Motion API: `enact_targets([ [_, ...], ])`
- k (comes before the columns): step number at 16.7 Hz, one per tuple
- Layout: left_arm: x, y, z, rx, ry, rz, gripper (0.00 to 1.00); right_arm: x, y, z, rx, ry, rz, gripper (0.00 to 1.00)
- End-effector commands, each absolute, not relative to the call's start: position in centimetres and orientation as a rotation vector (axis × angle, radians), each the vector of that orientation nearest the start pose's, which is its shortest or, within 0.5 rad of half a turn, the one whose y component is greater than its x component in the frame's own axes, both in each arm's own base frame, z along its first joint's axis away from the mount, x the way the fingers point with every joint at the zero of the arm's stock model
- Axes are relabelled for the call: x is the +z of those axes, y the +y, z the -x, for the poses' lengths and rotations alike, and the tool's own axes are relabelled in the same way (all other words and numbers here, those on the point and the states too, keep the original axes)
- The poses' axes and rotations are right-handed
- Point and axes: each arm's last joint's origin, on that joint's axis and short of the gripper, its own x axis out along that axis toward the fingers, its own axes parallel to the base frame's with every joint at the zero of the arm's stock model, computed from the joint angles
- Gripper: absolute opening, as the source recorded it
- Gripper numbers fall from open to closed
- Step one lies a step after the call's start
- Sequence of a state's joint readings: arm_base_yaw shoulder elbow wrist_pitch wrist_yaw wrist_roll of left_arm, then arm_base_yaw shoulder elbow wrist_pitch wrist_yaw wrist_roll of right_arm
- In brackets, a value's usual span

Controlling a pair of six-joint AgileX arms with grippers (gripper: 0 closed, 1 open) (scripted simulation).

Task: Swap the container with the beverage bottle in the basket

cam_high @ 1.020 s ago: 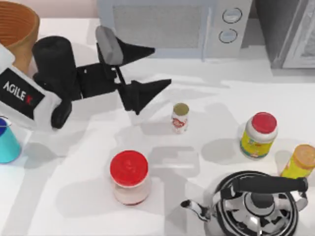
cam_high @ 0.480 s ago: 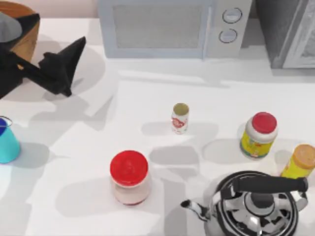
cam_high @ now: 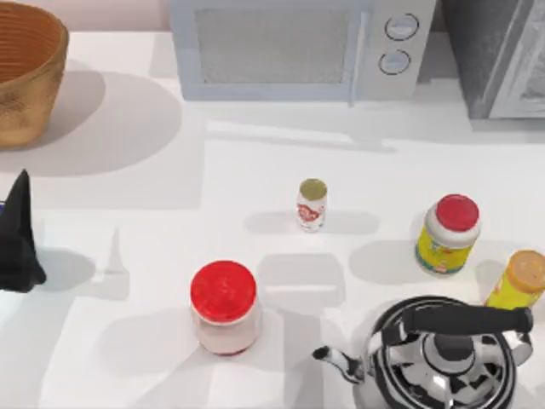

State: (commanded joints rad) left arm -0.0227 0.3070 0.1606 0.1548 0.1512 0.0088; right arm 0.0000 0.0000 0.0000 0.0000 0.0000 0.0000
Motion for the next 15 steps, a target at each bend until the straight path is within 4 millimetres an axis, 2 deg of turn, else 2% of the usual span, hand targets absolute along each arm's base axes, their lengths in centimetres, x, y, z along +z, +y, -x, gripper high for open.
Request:
enact_targets([
  [3,17.8,-0.4,-11.0,-0.066,-0.008,-0.002,1.00,16.0,-0.1,-10.6,0.000,0.000,0.000,1.00],
  [6,16.2,-0.1,-10.6,-0.007,-0.001,0.000,1.00,16.0,-0.1,-10.6,0.000,0.000,0.000,1.00],
  [15,16.1,-0.1,-10.8,0.003,0.001,-0.001,1.00,16.0,-0.1,-10.6,0.000,0.000,0.000,1.00],
])
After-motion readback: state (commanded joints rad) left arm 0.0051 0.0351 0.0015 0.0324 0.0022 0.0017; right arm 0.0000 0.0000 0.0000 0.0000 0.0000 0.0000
